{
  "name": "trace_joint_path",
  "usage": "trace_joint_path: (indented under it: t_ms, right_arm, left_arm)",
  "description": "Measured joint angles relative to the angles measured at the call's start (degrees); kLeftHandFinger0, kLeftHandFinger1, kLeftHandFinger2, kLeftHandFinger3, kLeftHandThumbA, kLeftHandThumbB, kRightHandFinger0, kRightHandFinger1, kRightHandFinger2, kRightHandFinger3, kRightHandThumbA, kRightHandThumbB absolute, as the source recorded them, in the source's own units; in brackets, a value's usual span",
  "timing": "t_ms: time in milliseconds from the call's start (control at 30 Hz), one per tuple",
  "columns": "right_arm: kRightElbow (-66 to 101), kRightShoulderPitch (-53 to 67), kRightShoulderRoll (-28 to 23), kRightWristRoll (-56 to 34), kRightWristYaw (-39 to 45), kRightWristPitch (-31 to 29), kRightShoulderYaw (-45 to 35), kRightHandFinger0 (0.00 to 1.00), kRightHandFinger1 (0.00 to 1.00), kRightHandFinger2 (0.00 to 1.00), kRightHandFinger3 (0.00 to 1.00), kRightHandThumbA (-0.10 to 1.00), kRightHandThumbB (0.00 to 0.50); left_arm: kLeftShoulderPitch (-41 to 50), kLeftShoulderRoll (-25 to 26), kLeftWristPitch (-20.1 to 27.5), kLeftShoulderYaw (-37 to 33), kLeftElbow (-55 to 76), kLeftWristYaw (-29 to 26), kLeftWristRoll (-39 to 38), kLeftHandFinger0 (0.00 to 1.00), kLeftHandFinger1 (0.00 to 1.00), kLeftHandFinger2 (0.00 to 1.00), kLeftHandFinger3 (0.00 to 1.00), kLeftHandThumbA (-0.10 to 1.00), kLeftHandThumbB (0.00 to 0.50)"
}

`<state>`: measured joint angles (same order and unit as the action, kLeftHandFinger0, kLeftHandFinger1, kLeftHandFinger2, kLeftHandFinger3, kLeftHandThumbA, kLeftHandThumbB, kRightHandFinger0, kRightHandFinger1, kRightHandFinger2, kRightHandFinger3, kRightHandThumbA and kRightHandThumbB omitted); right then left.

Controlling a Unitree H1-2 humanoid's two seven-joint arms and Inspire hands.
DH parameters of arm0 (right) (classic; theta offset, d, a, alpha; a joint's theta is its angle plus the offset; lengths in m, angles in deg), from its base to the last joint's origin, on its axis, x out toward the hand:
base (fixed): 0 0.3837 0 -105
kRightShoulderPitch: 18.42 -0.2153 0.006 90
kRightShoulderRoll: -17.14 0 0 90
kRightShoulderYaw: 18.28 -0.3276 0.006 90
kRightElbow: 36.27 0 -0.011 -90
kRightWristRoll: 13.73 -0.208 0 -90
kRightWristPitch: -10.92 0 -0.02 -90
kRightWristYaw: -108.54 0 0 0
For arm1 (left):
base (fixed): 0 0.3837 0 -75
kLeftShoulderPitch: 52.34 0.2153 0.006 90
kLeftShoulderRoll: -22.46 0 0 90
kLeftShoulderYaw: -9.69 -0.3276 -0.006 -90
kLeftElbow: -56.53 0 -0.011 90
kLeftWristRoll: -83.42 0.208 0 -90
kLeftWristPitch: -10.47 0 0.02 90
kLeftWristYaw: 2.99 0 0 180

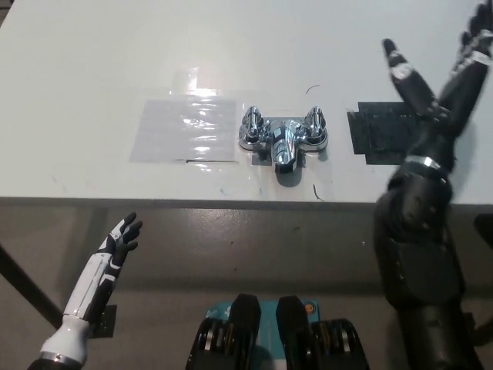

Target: The faucet is at the center of the desk and the robot turn off the faucet by turning the right faucet handle using the right hand

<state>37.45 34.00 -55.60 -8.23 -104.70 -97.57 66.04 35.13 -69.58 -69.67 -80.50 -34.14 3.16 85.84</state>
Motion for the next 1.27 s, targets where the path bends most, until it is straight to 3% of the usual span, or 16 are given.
trace_joint_path:
  t_ms: [200, 333, 367, 533, 667, 733, 900, 1033, 1133, 1267]
  right_arm:
    - [12.0, 9.4, -2.4, -0.2, 1.9, 0.9, 1.5, 1.0, 1.0, 1.0, 1.0, 1.0, 0.369]
    - [17.0, 14.2, -3.9, -0.3, 3.1, 1.0, 2.7, 1.0, 1.0, 1.0, 1.0, 1.0, 0.336]
    - [21.6, 19.2, -5.6, -0.3, 4.6, 1.1, 4.8, 1.0, 1.0, 1.0, 1.0, 1.0, 0.299]
    - [29.7, 30.5, -10.2, -0.6, 9.4, 0.2, 10.8, 1.0, 1.0, 1.0, 1.0, 1.0, 0.233]
    - [28.8, 37.1, -12.7, -0.7, 13.5, -2.3, 14.8, 1.0, 1.0, 1.0, 1.0, 1.0, 0.233]
    - [27.7, 38.9, -12.9, -0.7, 14.8, -3.0, 15.7, 1.0, 1.0, 1.0, 1.0, 1.0, 0.213]
    - [22.6, 40.1, -12.5, -1.2, 17.5, -3.9, 16.8, 1.0, 1.0, 1.0, 1.0, 1.0, 0.215]
    - [18.9, 39.9, -11.4, -2.4, 18.9, -4.6, 16.6, 1.0, 1.0, 1.0, 1.0, 1.0, 0.159]
    - [15.6, 39.4, -10.5, -3.4, 20.1, -5.0, 16.2, 1.0, 1.0, 1.0, 1.0, 1.0, 0.177]
    - [12.2, 38.5, -9.8, -4.6, 21.3, -5.1, 15.5, 1.0, 1.0, 1.0, 1.0, 1.0, 0.167]
  left_arm:
    - [0.1, 0.0, -0.1, 0.0, 0.0, 0.0, 0.0, 1.0, 1.0, 1.0, 1.0, 1.0, 0.391]
    - [0.1, 0.0, -0.1, 0.0, -0.1, 0.0, 0.0, 1.0, 1.0, 1.0, 1.0, 1.0, 0.387]
    - [0.2, 0.0, -0.1, 0.0, -0.1, 0.0, 0.0, 1.0, 1.0, 1.0, 1.0, 1.0, 0.386]
    - [0.2, 0.0, -0.1, 0.0, -0.1, 0.0, 0.0, 1.0, 1.0, 1.0, 1.0, 1.0, 0.387]
    - [0.2, 0.2, -0.1, 0.0, 0.0, 0.1, 0.0, 1.0, 1.0, 1.0, 1.0, 1.0, 0.404]
    - [0.2, 0.3, 0.0, 0.0, 0.0, 0.2, 0.0, 1.0, 1.0, 1.0, 1.0, 1.0, 0.407]
    - [0.2, 0.4, 0.0, 0.0, 0.1, 0.7, 0.0, 1.0, 1.0, 1.0, 1.0, 1.0, 0.413]
    - [0.2, 0.3, 0.1, 0.0, 0.1, 0.9, 0.0, 1.0, 1.0, 1.0, 1.0, 1.0, 0.405]
    - [0.2, 0.3, 0.1, 0.0, 0.1, 1.0, 0.0, 1.0, 1.0, 1.0, 1.0, 1.0, 0.41]
    - [0.2, 0.3, 0.1, 0.0, 0.1, 1.2, -0.1, 1.0, 1.0, 1.0, 1.0, 1.0, 0.408]
